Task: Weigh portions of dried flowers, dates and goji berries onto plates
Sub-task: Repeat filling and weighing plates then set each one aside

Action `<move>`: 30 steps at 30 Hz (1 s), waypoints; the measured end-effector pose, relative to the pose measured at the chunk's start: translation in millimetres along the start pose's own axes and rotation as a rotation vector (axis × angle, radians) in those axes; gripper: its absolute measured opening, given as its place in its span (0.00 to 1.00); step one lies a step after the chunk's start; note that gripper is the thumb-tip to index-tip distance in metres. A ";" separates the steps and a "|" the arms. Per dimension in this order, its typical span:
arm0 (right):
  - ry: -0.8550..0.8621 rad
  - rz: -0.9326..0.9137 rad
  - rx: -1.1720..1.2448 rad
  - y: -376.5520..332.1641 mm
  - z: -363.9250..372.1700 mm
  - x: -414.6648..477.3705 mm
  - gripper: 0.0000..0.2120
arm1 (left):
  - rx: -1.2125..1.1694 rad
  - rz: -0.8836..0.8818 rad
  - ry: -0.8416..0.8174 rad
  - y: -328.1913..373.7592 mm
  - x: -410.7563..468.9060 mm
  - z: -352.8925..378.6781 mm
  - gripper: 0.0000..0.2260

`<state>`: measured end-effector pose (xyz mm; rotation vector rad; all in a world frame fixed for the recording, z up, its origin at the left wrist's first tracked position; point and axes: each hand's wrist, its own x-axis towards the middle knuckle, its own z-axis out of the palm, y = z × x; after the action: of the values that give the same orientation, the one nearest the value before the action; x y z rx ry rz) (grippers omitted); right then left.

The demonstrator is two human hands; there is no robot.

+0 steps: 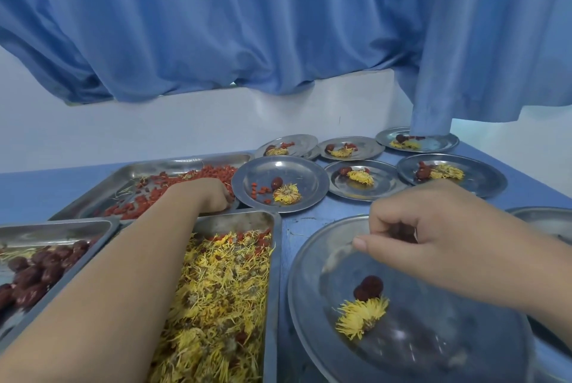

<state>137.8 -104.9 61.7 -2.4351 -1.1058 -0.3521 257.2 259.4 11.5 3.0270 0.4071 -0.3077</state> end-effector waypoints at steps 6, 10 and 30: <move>0.008 0.013 -0.013 0.5 -2.9 0.7 0.19 | 0.007 -0.049 0.012 -4.4 1.8 -1.0 0.09; 0.002 0.019 -0.014 0.9 -3.2 0.7 0.19 | 0.000 -0.082 0.011 -5.5 -2.4 -3.0 0.12; -0.043 0.048 -0.059 4.5 3.4 2.6 0.19 | 0.078 -0.145 -0.047 -16.2 4.4 -2.7 0.13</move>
<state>143.1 -104.3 58.5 -2.5270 -1.0667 -0.3227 257.5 276.4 12.5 3.0644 0.6266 -0.4127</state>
